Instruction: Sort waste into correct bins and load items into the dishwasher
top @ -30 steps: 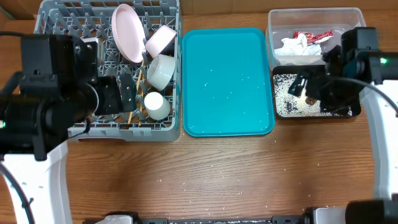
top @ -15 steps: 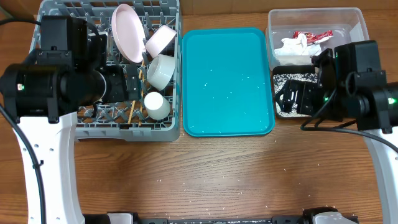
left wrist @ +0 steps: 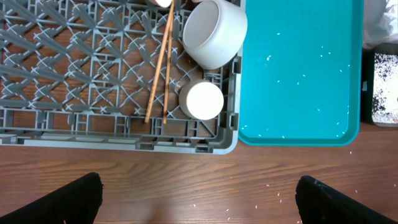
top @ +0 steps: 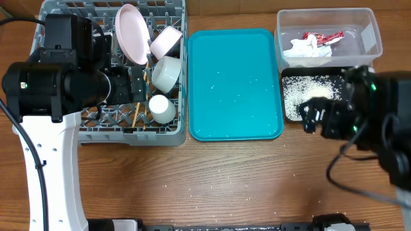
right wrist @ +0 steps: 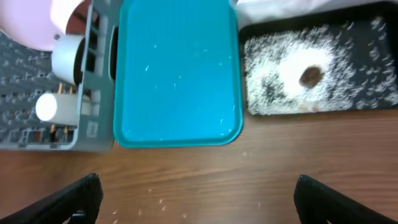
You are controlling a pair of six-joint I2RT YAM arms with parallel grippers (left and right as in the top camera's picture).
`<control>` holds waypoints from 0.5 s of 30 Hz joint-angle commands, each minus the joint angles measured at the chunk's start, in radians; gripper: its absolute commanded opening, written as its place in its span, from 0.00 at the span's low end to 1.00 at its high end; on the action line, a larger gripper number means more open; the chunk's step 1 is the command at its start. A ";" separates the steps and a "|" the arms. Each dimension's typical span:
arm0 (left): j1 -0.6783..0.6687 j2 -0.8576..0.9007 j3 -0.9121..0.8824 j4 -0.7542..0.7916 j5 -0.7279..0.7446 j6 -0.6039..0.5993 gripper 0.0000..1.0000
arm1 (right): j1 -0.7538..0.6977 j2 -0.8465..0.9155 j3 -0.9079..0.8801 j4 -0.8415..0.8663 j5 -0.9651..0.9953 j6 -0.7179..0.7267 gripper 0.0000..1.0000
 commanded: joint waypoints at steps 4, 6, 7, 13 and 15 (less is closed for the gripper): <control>0.003 0.002 -0.006 -0.002 0.014 -0.014 1.00 | 0.006 -0.344 -0.500 0.650 0.049 -0.019 1.00; 0.003 0.002 -0.006 -0.002 0.014 -0.014 1.00 | 0.006 -0.503 -0.790 1.001 0.011 -0.019 1.00; 0.003 0.002 -0.006 -0.002 0.014 -0.014 1.00 | 0.006 -0.542 -0.859 1.073 0.010 -0.019 1.00; 0.003 0.002 -0.006 -0.002 0.014 -0.014 1.00 | 0.005 -0.844 -1.292 1.349 0.007 -0.019 1.00; 0.003 0.002 -0.006 -0.002 0.014 -0.014 1.00 | 0.003 -0.893 -1.352 1.369 0.007 -0.019 1.00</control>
